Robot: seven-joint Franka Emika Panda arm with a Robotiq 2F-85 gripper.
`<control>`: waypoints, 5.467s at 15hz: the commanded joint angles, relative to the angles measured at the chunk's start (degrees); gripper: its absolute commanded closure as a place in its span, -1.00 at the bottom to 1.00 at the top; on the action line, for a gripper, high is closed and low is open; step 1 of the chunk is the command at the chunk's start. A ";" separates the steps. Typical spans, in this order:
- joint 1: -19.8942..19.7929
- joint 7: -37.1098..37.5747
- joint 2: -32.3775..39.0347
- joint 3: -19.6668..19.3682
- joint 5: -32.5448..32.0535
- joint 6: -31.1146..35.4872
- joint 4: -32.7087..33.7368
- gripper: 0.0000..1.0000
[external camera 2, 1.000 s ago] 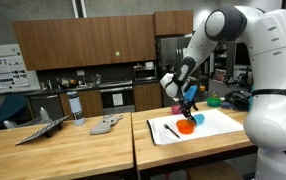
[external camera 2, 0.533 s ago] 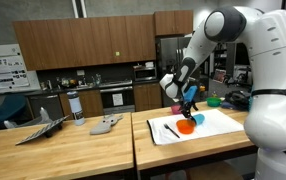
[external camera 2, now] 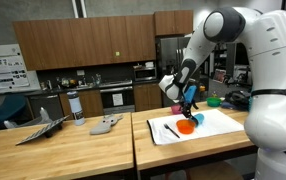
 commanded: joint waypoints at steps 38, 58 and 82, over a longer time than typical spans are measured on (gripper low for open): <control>-14.07 -74.67 -13.60 -0.19 71.00 31.62 -12.16 0.93; -11.08 -81.14 -28.72 -12.98 72.26 32.45 -19.74 0.93; -8.14 -47.13 -17.60 -6.88 47.81 29.61 -11.63 -1.00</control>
